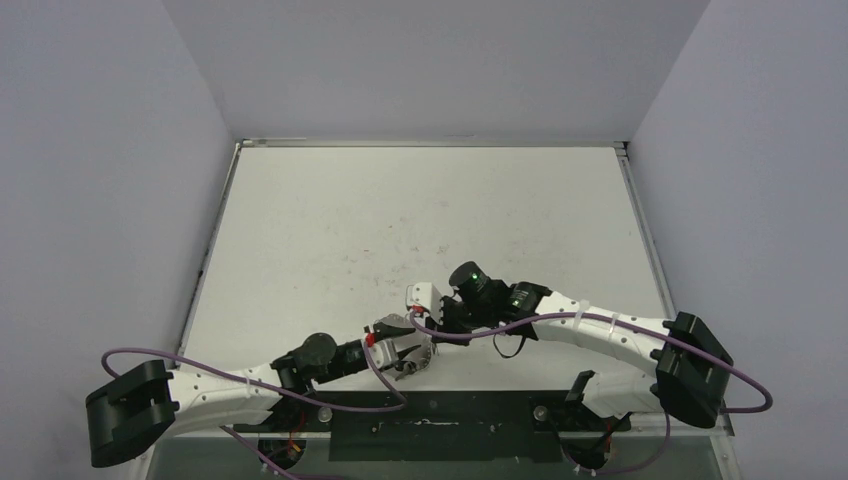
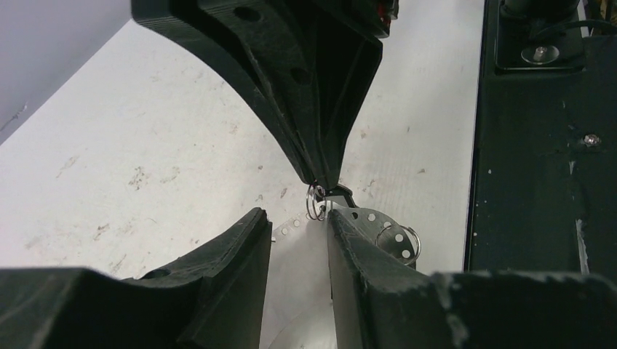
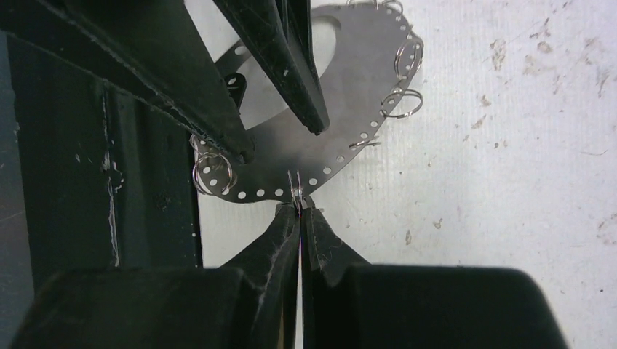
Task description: Put the keys on the keyring
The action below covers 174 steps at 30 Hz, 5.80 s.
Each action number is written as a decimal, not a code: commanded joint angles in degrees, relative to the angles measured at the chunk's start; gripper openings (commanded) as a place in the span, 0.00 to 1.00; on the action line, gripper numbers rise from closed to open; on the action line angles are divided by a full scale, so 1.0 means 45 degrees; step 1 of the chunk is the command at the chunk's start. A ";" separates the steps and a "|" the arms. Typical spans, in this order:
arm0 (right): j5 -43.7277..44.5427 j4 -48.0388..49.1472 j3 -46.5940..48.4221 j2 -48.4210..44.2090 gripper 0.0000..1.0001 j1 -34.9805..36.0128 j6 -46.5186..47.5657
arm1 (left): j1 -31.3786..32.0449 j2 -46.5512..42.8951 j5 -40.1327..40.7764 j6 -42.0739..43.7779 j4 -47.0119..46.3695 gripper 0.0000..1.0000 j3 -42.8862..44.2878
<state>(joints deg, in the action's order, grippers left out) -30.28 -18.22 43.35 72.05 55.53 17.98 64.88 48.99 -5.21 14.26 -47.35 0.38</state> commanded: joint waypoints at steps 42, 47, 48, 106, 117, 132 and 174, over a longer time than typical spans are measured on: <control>0.0934 0.0272 0.0284 -0.0609 0.36 -0.0156 -0.0987 | 0.0035 0.3033 -0.0099 -0.0089 -0.1753 0.00 0.0971; 0.0098 0.0855 -0.0302 -0.1200 0.29 -0.0541 -0.0890 | 0.0038 0.2240 0.0140 -0.0248 -0.2175 0.00 0.0382; -0.0071 0.0895 -0.0350 -0.1186 0.28 -0.0559 -0.0810 | 0.0035 0.2087 0.0142 -0.0261 -0.2146 0.00 0.0335; 0.1328 0.3753 -0.2091 -0.1805 0.56 -0.0625 -0.1342 | 0.0035 0.0169 0.0347 -0.0328 -0.1206 0.00 -0.0026; 0.2399 0.4775 -0.3176 -0.3941 1.00 -0.1049 -0.2149 | -0.0004 -0.0021 0.1309 -0.0460 -0.0001 0.00 0.0613; 0.1784 0.5416 -0.3727 -0.4311 1.00 -0.3744 -0.3990 | -0.3457 0.3473 -0.1419 -0.1950 0.1502 0.00 0.3556; 0.3135 0.5429 -0.3979 -0.5357 1.00 -0.7446 -0.5903 | -1.1562 0.0075 0.2466 -0.6540 0.4256 0.97 0.3735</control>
<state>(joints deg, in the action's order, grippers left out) -19.73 3.99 23.97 50.63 22.57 -8.01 13.28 56.88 -3.01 -14.70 -37.58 18.76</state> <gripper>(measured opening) 0.999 0.971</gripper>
